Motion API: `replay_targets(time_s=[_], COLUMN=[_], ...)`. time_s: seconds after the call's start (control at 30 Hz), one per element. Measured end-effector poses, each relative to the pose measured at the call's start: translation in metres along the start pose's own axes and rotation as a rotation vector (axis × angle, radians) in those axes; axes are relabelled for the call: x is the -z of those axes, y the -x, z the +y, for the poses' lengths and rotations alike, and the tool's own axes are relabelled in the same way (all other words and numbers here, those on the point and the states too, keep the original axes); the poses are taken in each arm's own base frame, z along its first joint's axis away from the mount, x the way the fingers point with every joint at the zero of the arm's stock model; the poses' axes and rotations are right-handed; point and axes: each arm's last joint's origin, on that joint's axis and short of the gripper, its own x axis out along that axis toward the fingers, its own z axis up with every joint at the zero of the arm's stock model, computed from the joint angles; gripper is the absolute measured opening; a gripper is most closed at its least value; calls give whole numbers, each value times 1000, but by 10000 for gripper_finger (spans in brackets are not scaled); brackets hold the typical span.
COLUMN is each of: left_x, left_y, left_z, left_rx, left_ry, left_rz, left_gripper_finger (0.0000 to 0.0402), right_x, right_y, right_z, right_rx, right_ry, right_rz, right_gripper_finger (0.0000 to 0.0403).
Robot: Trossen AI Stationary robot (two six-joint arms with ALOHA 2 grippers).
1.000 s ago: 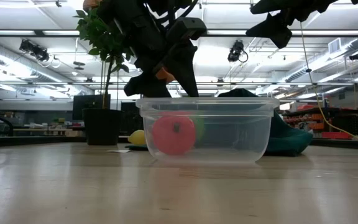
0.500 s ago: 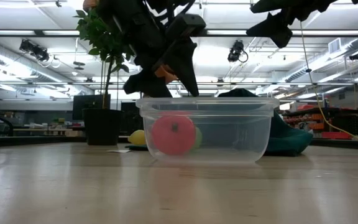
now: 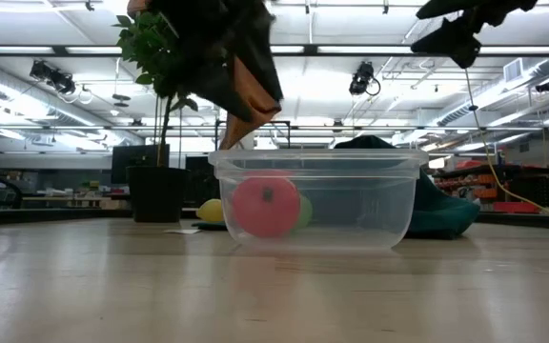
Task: Pick and placing Produce into tupperware
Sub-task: Put the bell pepper into the transparent basket
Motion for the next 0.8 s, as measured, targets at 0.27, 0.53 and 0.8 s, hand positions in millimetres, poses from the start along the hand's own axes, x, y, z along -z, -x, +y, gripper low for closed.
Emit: replay_targets(time_s=[0.27,0.53,0.8], left_x=[30,50,48], left_y=[51,72,76], left_z=[-3,17,30], left_rx=[-51,-216,-337], left_ry=[-4,-53,-146], left_rz=[-117,-97,-164], left_gripper_finger=[217,215,206], right_x=[6,8,6], right_y=[14,-2,-24], right_z=[-6,-10,-25], right_rx=[30,103,227], right_ry=[-52,-19,-26], right_rz=[35,84,129], right_gripper_finger=[201,201,201])
